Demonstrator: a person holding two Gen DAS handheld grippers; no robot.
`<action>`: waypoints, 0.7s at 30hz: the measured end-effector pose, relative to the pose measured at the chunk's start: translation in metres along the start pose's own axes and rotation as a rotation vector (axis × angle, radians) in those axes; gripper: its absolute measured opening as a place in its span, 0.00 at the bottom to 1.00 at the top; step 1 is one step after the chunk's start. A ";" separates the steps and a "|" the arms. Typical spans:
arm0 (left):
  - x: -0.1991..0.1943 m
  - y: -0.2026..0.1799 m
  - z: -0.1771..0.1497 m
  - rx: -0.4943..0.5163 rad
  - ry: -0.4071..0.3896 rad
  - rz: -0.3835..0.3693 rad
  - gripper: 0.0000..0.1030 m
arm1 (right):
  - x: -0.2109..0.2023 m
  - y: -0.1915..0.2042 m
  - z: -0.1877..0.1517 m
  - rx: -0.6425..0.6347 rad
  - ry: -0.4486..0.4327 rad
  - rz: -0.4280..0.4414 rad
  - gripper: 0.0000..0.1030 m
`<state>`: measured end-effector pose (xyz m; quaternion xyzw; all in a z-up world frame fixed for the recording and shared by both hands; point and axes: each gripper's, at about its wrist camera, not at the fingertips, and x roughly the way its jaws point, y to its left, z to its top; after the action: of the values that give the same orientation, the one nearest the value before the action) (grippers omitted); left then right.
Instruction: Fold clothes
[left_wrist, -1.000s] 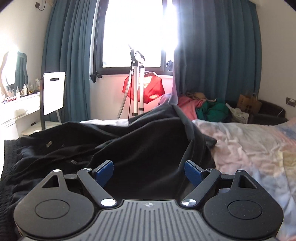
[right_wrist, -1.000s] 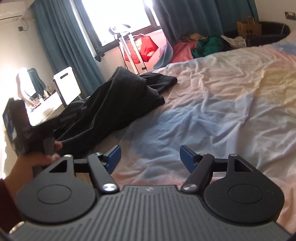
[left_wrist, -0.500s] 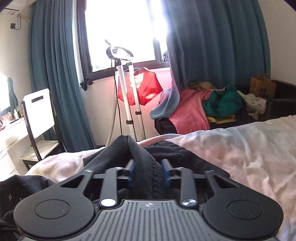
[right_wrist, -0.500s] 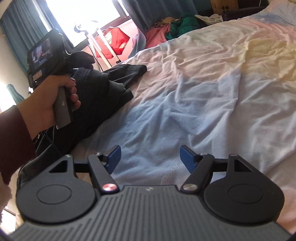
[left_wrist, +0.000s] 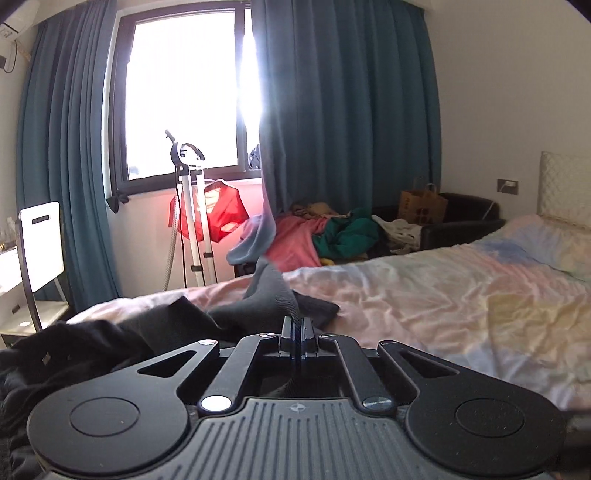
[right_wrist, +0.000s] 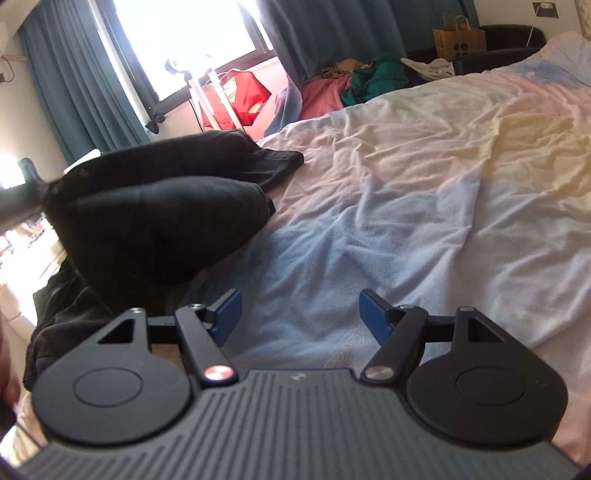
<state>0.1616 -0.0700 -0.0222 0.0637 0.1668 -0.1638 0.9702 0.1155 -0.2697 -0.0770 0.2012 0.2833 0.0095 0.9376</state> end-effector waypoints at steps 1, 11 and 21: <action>-0.019 0.000 -0.015 -0.009 0.022 -0.007 0.02 | -0.005 0.002 -0.001 -0.006 -0.006 0.011 0.70; -0.076 0.005 -0.102 -0.112 0.110 0.019 0.02 | -0.030 -0.001 -0.012 0.107 0.014 0.180 0.71; -0.071 0.036 -0.110 -0.332 0.121 0.024 0.02 | 0.014 -0.025 -0.011 0.384 0.055 0.288 0.65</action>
<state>0.0773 0.0043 -0.0985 -0.0855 0.2489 -0.1185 0.9574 0.1194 -0.2865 -0.1022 0.4137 0.2738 0.0945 0.8631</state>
